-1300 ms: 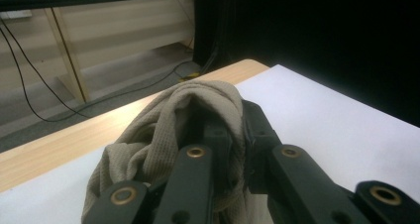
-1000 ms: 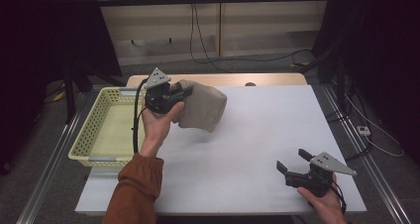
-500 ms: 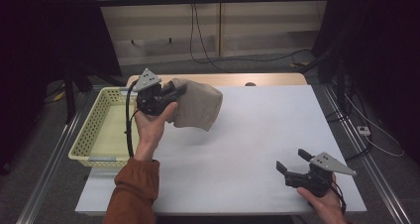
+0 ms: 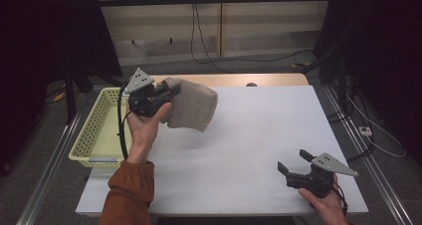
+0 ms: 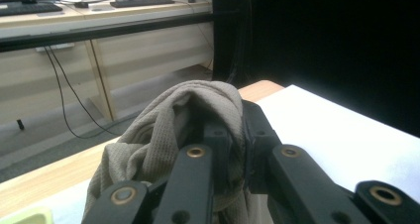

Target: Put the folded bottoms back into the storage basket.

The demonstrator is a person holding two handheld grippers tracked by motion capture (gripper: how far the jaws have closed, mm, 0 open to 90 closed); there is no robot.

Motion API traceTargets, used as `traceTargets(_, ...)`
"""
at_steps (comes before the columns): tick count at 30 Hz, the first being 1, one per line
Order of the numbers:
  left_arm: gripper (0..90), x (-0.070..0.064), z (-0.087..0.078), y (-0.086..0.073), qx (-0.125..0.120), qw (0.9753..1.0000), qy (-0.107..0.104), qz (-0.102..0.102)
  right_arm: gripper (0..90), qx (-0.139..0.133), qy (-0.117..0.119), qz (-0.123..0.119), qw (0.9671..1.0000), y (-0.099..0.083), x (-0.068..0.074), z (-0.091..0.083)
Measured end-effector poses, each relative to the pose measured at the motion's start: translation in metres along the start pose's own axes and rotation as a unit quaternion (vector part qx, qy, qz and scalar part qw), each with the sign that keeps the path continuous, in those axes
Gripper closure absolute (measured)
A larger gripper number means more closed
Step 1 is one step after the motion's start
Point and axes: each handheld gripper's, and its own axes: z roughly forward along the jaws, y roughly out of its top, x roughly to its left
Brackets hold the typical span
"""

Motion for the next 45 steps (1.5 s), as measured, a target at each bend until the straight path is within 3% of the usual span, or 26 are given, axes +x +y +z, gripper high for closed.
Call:
traceTargets(25, 83.8, 0.008, -0.038, 0.002, -0.012, 0.9996, 0.027, 0.003, 6.9, 0.0, -0.001, 0.0, 1.0, 0.0, 0.0, 0.0)
traceTargets(45, 83.8, 0.026, -0.072, 0.0, -0.041, 0.9976, 0.053, -0.016, 6.9, 0.0, 0.001, -0.002, 1.0, 0.0, 0.001, 0.0)
